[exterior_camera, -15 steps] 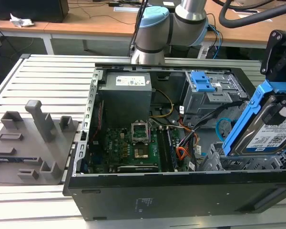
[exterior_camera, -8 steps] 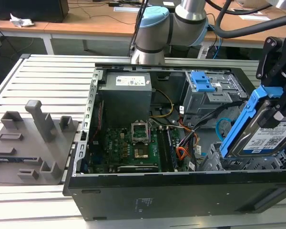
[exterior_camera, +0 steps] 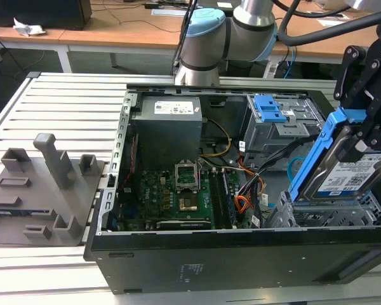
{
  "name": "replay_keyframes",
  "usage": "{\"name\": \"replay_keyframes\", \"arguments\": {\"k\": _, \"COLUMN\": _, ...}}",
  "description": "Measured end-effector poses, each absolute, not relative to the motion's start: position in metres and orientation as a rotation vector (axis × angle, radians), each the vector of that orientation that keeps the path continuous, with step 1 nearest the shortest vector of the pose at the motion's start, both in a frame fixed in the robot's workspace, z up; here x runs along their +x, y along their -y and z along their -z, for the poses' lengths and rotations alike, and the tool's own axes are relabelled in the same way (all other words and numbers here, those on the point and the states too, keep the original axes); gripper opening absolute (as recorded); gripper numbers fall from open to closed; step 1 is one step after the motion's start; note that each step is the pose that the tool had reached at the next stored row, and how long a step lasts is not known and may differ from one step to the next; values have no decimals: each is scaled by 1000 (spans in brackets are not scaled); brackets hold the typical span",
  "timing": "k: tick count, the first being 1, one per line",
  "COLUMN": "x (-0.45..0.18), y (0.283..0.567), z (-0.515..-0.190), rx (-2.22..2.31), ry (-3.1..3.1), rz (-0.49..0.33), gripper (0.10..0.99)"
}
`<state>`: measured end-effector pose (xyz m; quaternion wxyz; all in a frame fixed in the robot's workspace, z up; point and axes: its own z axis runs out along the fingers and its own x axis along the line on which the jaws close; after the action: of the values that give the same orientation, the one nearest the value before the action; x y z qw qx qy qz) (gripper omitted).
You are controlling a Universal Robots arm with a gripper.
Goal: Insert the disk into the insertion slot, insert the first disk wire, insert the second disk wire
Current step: 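Insert the disk into the insertion slot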
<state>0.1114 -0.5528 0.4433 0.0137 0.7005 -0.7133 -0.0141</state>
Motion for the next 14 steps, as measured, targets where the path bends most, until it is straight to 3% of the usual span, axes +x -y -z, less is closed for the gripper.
{"name": "replay_keyframes", "arguments": {"k": 14, "x": 112, "y": 551, "z": -410, "rx": 2182, "ry": 2222, "rz": 44, "gripper": 365}}
